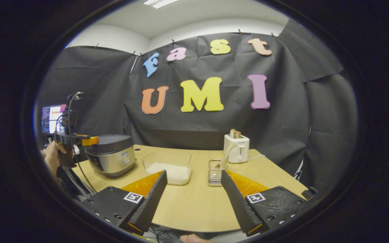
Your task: Close the left gripper, press the button to open the rice cooker; take a wooden spoon from the chopstick holder with the right hand, scoop a spoonful of rice and pour it into the rice cooker, then put the wooden spoon back into the chopstick holder.
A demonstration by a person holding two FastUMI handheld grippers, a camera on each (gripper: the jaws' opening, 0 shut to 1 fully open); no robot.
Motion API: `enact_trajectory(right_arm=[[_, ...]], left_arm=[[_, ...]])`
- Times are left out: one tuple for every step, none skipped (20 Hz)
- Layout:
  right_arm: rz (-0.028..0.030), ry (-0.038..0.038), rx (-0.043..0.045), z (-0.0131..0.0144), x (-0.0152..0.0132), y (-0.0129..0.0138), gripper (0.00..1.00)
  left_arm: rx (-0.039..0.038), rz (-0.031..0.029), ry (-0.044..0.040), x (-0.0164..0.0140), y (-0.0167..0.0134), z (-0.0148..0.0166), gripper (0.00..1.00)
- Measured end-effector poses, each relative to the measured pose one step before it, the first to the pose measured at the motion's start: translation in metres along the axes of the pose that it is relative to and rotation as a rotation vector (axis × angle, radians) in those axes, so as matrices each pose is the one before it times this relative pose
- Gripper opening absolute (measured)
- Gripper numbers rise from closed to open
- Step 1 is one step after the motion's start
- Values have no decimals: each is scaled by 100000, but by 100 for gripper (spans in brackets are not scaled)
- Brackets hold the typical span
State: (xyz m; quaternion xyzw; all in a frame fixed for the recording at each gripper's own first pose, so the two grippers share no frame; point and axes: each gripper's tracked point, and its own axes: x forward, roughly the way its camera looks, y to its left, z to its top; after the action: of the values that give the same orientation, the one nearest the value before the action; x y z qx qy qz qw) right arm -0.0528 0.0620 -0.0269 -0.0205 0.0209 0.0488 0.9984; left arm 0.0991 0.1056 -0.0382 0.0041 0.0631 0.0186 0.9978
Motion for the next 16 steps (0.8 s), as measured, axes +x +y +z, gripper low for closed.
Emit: enact_trajectory(right_arm=[[171,-34,271,18,-142,32,95],[-92,-55,48,144,-84,75,95],[-93,-44,-165,45,25,-25,95],[-27,-92,-197,103,-91,67,95],[-24,-75,-151,32,-125,125,95],[245,-148,-220,166,-121,224,95],[198,-207,-449,167,-38,276,95],[39,-257,-647,118,-159,177,95],[117,-528,-587,170,-185,108,95],[-149,-415,-649,128,-206,88,95],[-387,-404,-539,47,-102,61,95],[-495,-196,-432,76,-122,-25,95],[-440,-150,-282,39,-71,5,95],[-211,10,-259,49,-93,38,95],[26,7,-179,-110,-98,168,95],[-130,165,-131,-85,-201,127,95]], left_arm=[[191,403,-358,-581,-37,291,86],[529,62,-1323,-697,-97,526,85],[578,36,-1287,-787,-246,487,85],[405,299,-958,-898,-198,388,85],[208,-64,-447,-856,-298,211,85],[-107,-144,44,-842,-412,33,85],[83,-647,282,-974,-608,-29,85],[175,-444,-288,-978,-565,50,85],[424,-641,-696,-852,-666,131,85],[454,-1184,-600,-946,-844,35,85],[579,-1772,-34,-874,-1143,-171,85],[91,-1927,-272,-809,-1161,-98,85],[18,-2522,116,-966,-1315,-186,85],[-177,-2379,-242,-799,-1340,-177,86],[-94,-1856,-313,-600,-1273,-14,86],[259,-1675,-117,-546,-1271,-221,88]])
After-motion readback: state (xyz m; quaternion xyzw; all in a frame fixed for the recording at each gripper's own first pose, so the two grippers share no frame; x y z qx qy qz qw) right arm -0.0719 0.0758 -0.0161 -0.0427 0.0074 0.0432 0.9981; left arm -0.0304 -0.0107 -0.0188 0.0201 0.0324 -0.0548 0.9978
